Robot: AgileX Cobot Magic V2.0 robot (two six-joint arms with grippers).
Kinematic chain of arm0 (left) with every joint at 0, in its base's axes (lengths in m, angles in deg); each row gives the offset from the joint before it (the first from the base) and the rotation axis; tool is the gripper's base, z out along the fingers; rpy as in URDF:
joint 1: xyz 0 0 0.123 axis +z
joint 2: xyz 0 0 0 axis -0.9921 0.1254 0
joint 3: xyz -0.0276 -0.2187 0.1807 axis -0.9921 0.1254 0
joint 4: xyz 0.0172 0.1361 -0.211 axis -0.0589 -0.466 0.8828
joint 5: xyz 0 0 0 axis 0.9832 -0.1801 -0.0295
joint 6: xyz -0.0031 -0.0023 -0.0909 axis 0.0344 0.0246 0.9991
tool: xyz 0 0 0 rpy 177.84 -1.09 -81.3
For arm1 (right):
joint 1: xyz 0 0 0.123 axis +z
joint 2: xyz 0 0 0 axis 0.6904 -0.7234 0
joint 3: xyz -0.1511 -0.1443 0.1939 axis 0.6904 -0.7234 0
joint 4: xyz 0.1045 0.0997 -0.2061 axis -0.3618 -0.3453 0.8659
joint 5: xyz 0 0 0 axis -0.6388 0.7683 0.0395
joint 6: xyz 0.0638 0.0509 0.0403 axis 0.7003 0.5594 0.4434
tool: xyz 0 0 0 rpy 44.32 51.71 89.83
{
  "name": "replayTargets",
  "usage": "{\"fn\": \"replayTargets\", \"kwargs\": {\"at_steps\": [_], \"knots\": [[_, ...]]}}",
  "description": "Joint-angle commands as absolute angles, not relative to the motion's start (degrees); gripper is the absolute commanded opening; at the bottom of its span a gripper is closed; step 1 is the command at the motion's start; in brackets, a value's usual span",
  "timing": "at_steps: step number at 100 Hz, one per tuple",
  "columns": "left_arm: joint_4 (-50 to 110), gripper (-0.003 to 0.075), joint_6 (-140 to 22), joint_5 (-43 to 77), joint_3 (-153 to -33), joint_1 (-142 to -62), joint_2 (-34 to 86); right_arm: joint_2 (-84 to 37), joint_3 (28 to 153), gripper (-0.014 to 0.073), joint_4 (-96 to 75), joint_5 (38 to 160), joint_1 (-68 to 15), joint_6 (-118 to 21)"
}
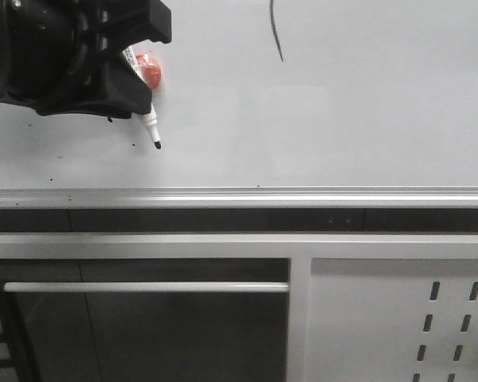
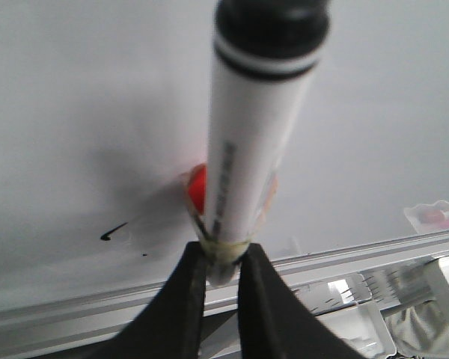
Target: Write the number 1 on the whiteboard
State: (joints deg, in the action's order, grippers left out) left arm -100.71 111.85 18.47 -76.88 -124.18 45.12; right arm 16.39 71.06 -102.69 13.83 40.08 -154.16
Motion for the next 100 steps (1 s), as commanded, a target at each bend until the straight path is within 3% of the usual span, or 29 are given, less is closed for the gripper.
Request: {"fn": "replayTargets", "kwargs": {"at_steps": [1,41,67,100], "knots": [[-103.0,-0.0018,112.0,14.9,-78.6,-123.9,43.1,15.8,72.8,-0.007,-101.8,10.9,40.0,-154.6],[-103.0,-0.0001,111.9,15.4,-78.6,-123.9,43.1,15.8,72.8,-0.007,-101.8,10.9,40.0,-154.6],[-103.0,0.0245,111.8,15.5,-78.6,-123.9,43.1,15.8,72.8,-0.007,-101.8,10.9,40.0,-154.6],[-103.0,0.0345,111.8,16.1,-78.6,-123.9,43.1,15.8,72.8,-0.007,-101.8,10.9,40.0,-154.6]]}}
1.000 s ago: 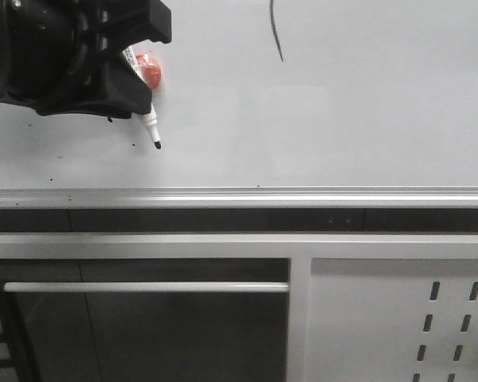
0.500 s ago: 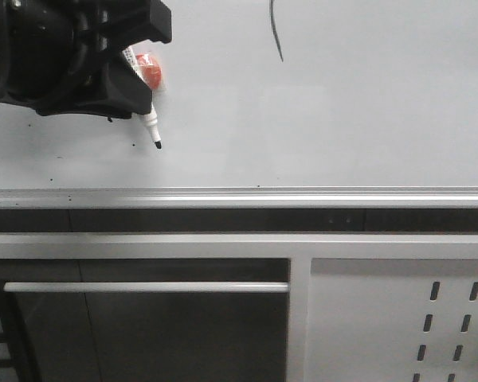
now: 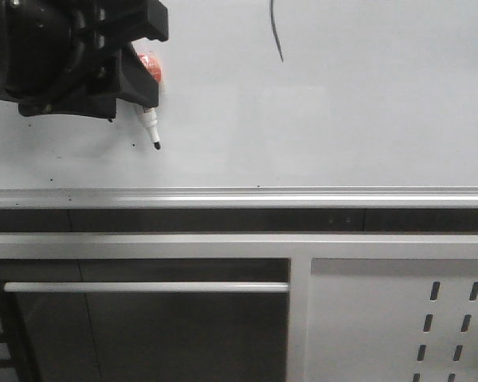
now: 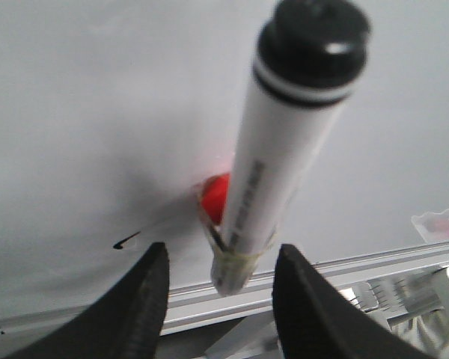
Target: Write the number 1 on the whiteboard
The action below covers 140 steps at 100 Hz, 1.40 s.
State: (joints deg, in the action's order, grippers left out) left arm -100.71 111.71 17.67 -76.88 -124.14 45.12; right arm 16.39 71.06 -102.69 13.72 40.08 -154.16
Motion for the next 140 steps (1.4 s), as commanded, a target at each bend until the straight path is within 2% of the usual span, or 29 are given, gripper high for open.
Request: {"fn": "replayTargets", "kwargs": {"at_steps": [1,11,19,41,74,81,85,90,100,103,115,140], "knots": [[-103.0,0.0351,111.8,16.1,-78.6,-123.9,43.1,15.8,72.8,-0.007,-101.8,10.9,40.0,-154.6],[-103.0,0.0459,111.8,16.3,-78.6,-123.9,43.1,15.8,72.8,-0.007,-101.8,10.9,40.0,-154.6],[-103.0,0.0508,111.8,16.7,-78.6,-123.9,43.1,15.8,72.8,-0.007,-101.8,10.9,40.0,-154.6],[-103.0,0.0506,111.8,20.8,-78.6,-123.9,42.5,15.8,72.8,-0.007,-101.8,10.9,40.0,-154.6],[-103.0,0.0493,111.2,18.5,-76.5,-128.6,36.1,15.8,72.8,-0.007,-101.8,10.9,40.0,-154.6],[-103.0,0.0451,111.2,18.5,-74.8,-129.9,34.0,15.8,72.8,-0.007,-101.8,10.9,40.0,-154.6],[-103.0,0.0392,111.2,18.5,-73.5,-130.8,32.7,15.8,72.8,-0.007,-101.8,10.9,40.0,-154.6],[-103.0,0.0291,111.1,18.5,-71.8,-132.0,30.1,15.8,72.8,-0.007,-101.8,10.9,40.0,-154.6],[-103.0,0.0027,110.1,18.4,-67.7,-134.6,24.5,15.8,72.8,-0.007,-101.8,10.9,40.0,-154.6],[-103.0,-0.0017,110.1,18.3,-66.7,-135.4,22.8,15.8,72.8,-0.007,-101.8,10.9,40.0,-154.6],[-103.0,-0.0018,109.9,16.1,-62.6,-138.8,15.1,15.8,72.8,-0.007,-101.8,10.9,40.0,-154.6],[-103.0,-0.0018,104.8,2.3,-54.2,-143.0,-0.2,15.9,72.8,-0.007,-101.8,10.9,40.0,-157.2]]}}
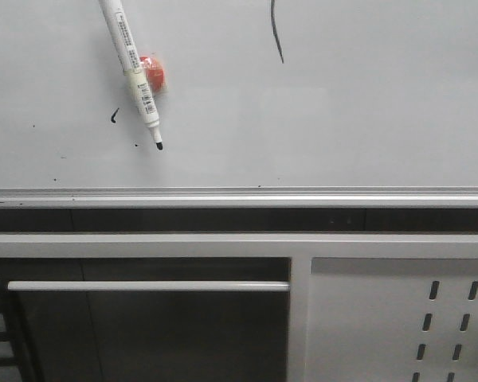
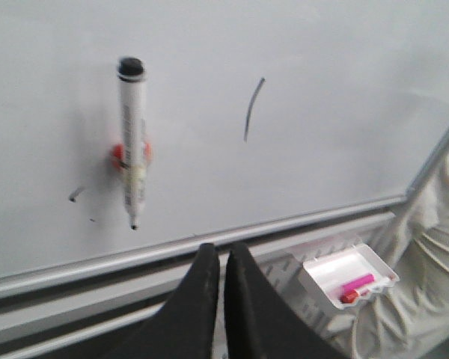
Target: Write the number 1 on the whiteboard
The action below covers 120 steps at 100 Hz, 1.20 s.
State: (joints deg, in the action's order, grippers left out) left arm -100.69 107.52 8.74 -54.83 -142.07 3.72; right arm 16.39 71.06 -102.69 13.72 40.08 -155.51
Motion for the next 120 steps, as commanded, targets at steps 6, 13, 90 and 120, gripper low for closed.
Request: {"fn": "replayTargets", "kwargs": {"at_steps": [6,13,90,120], "knots": [[-103.0,-0.0018,101.0,0.4,-53.2,-143.0,-2.8,15.9,72.8,-0.007,-101.8,10.9,40.0,-157.3],[-103.0,-0.0018,96.9,-2.6,-52.4,-142.9,-4.7,15.9,72.8,-0.007,-101.8,10.9,40.0,-157.5],[-103.0,-0.0018,89.6,-9.8,-51.6,-142.8,-5.4,15.9,72.8,-0.0071,-101.8,10.9,40.0,-157.5],[-103.0,-0.0018,89.6,-9.6,-51.6,-142.8,-5.5,15.9,72.8,-0.0071,-101.8,11.0,40.0,-157.5]]}}
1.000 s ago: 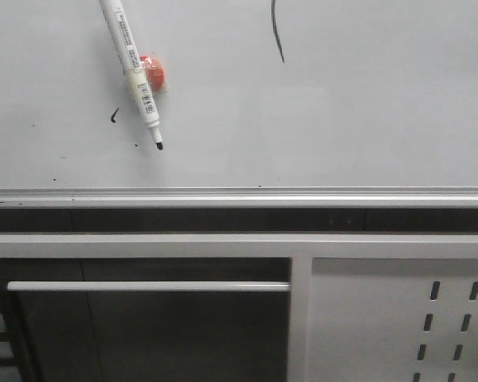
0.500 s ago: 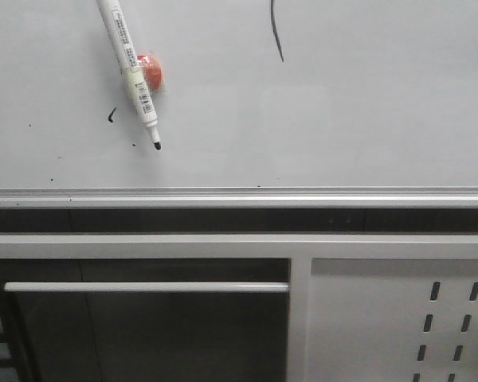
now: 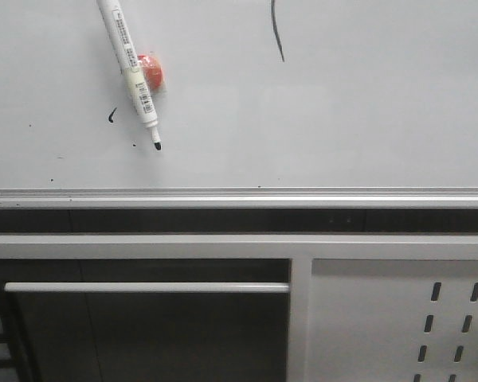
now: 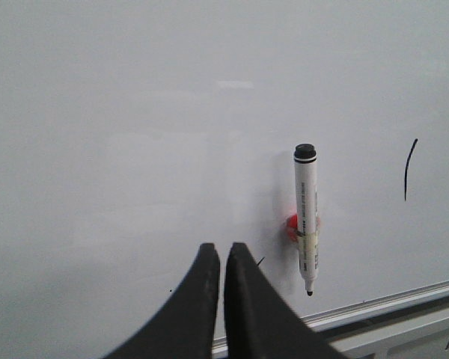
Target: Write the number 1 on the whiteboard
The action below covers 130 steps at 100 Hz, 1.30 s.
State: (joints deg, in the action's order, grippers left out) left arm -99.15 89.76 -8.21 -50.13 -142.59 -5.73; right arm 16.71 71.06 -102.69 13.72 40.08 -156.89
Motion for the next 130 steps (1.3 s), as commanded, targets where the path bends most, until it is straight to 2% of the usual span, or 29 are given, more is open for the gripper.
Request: {"fn": "replayTargets", "kwargs": {"at_steps": [1,14,23,45,66,85,120,124,130], "knots": [[-103.0,-0.0018,89.6,-9.6,-51.6,-142.6,-5.5,15.9,72.8,-0.0071,-101.8,11.0,40.0,-157.5],[-103.0,-0.0018,89.2,-5.1,-51.6,-135.2,-7.2,15.9,72.8,-0.0071,-101.8,11.0,40.0,-157.5],[-103.0,-0.0018,88.7,-3.3,-51.4,-126.5,-10.9,15.9,72.8,-0.0071,-101.8,11.1,40.0,-157.5],[-103.0,-0.0018,87.1,13.3,-48.8,-105.8,-22.4,15.9,72.8,-0.0071,-101.8,11.2,40.0,-157.5],[-103.0,-0.0018,87.1,22.0,-45.6,-94.2,-25.4,15.9,72.8,-0.0071,-101.8,11.2,40.0,-157.5],[-103.0,-0.0018,87.6,22.9,-44.8,-90.0,-25.4,15.9,72.8,-0.0071,-101.8,11.2,40.0,-157.5],[-102.6,-0.0018,91.0,26.5,-43.0,-88.3,-26.7,15.9,72.8,-0.0071,-101.8,11.9,40.0,-157.5],[-97.1,-0.0018,86.4,25.1,-43.0,-88.3,-26.8,15.9,72.8,-0.0071,-101.8,12.1,40.0,-157.5],[-73.6,-0.0018,71.2,20.6,-43.2,-88.3,-26.8,15.9,72.8,-0.0071,-101.8,12.1,40.0,-157.5]]}}
